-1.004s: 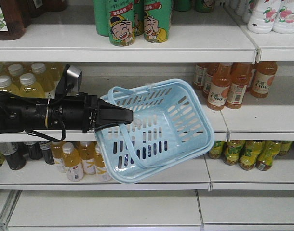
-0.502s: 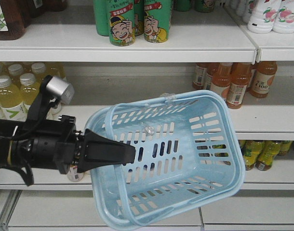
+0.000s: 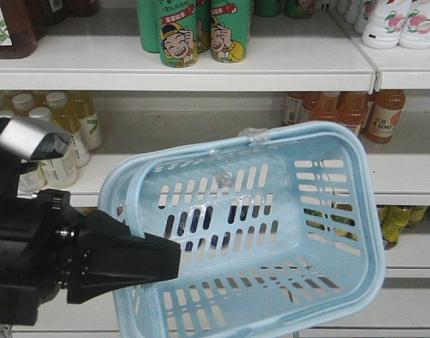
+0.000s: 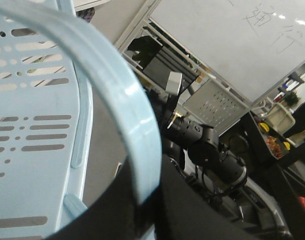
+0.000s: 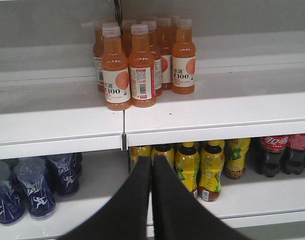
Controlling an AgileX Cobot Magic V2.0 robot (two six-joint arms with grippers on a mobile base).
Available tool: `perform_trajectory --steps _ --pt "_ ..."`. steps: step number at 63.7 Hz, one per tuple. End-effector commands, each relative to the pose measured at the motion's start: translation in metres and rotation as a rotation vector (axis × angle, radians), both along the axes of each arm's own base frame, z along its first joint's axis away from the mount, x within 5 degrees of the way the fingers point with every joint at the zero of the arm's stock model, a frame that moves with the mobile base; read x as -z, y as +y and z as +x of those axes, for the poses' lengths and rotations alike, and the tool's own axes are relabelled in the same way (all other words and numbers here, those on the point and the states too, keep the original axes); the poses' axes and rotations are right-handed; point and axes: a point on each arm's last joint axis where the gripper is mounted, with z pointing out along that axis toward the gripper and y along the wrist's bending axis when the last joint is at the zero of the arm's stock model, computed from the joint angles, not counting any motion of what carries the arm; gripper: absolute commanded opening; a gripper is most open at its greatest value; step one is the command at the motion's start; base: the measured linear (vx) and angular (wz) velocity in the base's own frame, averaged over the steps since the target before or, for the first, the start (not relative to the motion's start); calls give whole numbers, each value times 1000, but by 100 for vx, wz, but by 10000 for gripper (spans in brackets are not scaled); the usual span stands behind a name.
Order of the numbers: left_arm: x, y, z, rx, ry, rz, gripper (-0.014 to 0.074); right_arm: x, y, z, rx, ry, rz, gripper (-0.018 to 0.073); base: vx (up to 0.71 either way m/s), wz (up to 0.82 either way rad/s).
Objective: Place coke in basket with both arms
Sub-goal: 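Pull the held basket back toward the robot with the left gripper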
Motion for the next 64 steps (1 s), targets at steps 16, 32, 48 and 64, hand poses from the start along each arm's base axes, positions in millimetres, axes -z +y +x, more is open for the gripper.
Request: perform_trajectory --steps 16,32,48,64 --pt "-18 0 -12 84 -23 -88 -8 -4 1 0 -6 -76 -17 -5 0 0" --pt "-17 0 -12 85 -24 -85 -7 -4 1 0 -6 -76 -17 -5 0 0" --pt "-17 0 -12 86 -24 -86 -8 -4 1 0 -6 -76 -17 -5 0 0" --pt "-17 0 -12 86 -25 -86 -8 -4 1 0 -6 -76 -17 -5 0 -1"
